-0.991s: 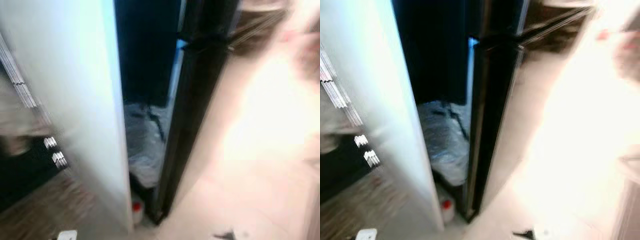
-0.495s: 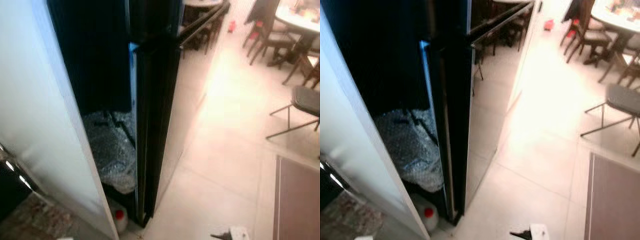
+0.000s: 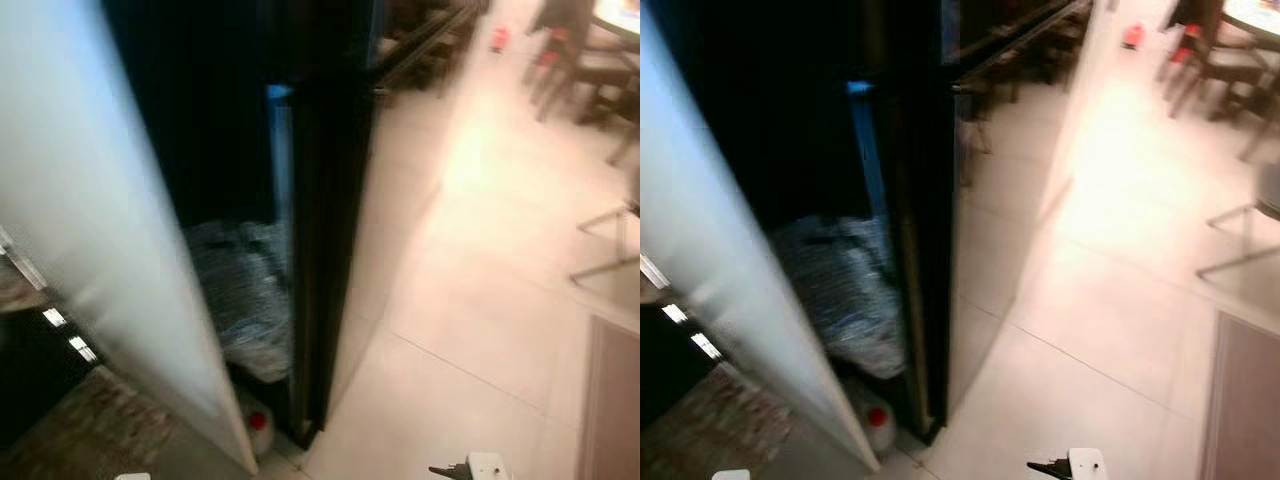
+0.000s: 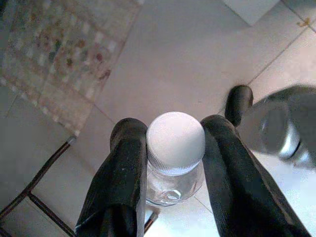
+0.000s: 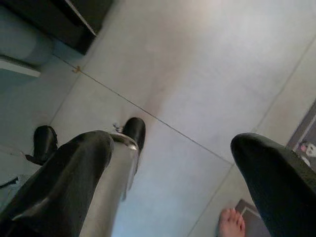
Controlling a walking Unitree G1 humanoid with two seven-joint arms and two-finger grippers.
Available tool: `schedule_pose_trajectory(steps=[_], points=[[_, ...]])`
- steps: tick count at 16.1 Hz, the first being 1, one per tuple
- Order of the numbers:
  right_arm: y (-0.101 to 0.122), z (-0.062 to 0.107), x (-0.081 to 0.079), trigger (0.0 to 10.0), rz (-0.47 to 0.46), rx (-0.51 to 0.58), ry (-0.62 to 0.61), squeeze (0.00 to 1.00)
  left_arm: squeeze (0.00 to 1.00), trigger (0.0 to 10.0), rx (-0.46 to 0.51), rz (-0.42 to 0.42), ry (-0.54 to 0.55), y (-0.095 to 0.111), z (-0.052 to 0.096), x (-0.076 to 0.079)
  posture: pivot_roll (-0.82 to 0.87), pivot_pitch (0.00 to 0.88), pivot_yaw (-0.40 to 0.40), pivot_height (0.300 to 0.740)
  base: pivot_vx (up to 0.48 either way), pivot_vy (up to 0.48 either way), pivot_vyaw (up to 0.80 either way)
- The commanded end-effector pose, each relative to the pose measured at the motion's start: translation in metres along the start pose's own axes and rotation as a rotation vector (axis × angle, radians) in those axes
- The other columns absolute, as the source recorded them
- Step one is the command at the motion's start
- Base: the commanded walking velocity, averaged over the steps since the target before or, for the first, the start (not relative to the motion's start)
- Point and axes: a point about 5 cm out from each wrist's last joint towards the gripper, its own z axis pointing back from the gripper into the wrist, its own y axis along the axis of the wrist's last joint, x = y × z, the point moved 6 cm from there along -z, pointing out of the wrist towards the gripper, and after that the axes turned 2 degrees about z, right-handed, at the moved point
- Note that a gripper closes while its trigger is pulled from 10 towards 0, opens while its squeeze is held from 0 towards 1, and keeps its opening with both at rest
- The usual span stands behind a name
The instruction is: Restocking fridge
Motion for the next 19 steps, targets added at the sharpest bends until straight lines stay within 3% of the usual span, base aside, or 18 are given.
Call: schedule_pose_trajectory(steps=[1, 6, 11, 13, 19], points=[[0.005, -0.001, -0.004, 10.0, -0.012, 0.024, 0.007, 0.0, 0.0, 10.0, -0.005, -0.019, 0.002, -0.002, 0.0, -0.004, 0.1, 0.0, -0.013, 0.74, 0.0, 0.322, 0.0], [0.006, -0.002, -0.004, 10.0, -0.023, 0.019, -0.015, 0.0, 0.0, 10.0, 0.003, -0.035, -0.003, 0.003, 0.0, -0.005, 0.09, 0.0, -0.005, 0.74, 0.0, 0.323, 0.0], [0.004, -0.002, -0.006, 10.0, -0.001, 0.006, -0.009, 0.0, 0.0, 10.0, -0.001, -0.055, -0.004, 0.002, 0.0, -0.007, 0.08, 0.0, 0.009, 0.74, 0.0, 0.324, -0.71], [0.005, -0.002, -0.006, 10.0, -0.019, 0.021, -0.007, 0.0, 0.0, 10.0, 0.003, -0.063, -0.005, 0.003, 0.0, -0.007, 0.08, 0.0, 0.008, 0.74, 0.0, 0.296, 0.0], [0.019, -0.001, -0.001, 10.0, -0.012, 0.102, -0.046, 0.0, 0.0, 10.0, 0.011, -0.072, -0.005, 0.007, -0.001, -0.007, 0.06, 0.0, 0.017, 0.74, 0.0, 0.0, 0.0]])
